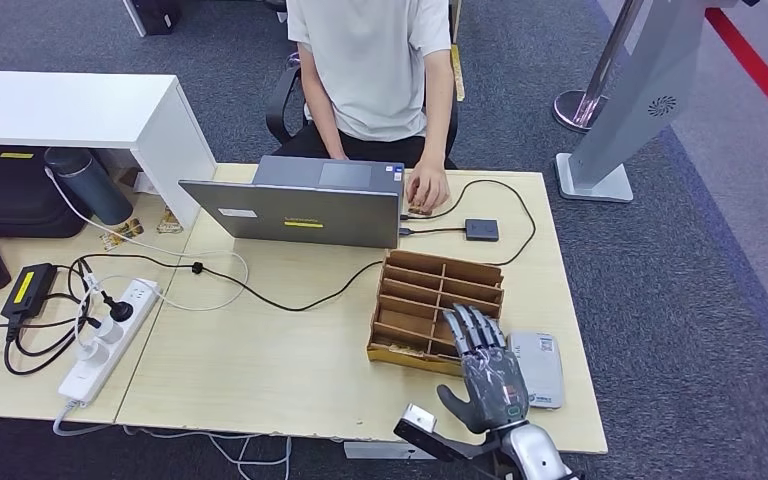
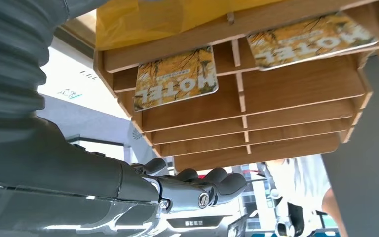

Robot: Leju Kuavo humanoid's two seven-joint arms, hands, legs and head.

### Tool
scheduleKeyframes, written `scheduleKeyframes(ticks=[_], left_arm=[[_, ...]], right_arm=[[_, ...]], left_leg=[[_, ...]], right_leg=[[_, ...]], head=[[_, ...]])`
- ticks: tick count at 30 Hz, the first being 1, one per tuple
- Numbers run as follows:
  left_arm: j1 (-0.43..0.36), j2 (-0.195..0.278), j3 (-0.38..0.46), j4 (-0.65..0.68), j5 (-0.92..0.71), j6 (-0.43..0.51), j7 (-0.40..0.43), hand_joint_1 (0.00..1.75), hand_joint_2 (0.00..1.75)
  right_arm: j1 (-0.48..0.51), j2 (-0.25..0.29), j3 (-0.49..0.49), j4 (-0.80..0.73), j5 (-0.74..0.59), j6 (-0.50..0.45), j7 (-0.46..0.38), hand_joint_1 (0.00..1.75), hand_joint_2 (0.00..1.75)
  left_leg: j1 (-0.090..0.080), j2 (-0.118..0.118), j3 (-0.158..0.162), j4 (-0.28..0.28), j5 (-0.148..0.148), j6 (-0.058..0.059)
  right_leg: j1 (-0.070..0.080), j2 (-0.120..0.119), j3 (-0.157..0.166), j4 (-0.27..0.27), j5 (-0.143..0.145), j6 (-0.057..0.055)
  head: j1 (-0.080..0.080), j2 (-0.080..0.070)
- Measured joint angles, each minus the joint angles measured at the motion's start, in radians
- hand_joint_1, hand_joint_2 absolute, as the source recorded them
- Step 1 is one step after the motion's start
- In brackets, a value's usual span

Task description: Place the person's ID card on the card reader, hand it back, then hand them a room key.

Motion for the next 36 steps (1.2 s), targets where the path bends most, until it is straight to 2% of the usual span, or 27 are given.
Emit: scheduleKeyframes(ticks=[13,36], left_arm=[[-0.001,0.000,0.000,0.001,-0.001,0.000,0.005,0.00,1.75],[-0.001,0.000,0.000,0.001,-0.001,0.006,0.008,0.00,1.75]], right_arm=[[-0.007,0.000,-0.058,0.002,0.015,-0.006,0.008,0.00,1.75],[-0.009,0.000,-0.059,0.029,0.024,0.002,0.007,0.00,1.75]], left_leg=[[0.000,0.000,0.000,0.000,0.000,0.000],[0.000,0.000,0.000,0.000,0.000,0.000]], right_leg=[[0.000,0.000,0.000,0.000,0.000,0.000],[0.000,0.000,0.000,0.000,0.000,0.000]], head=[[0.000,0.000],[0.000,0.000]])
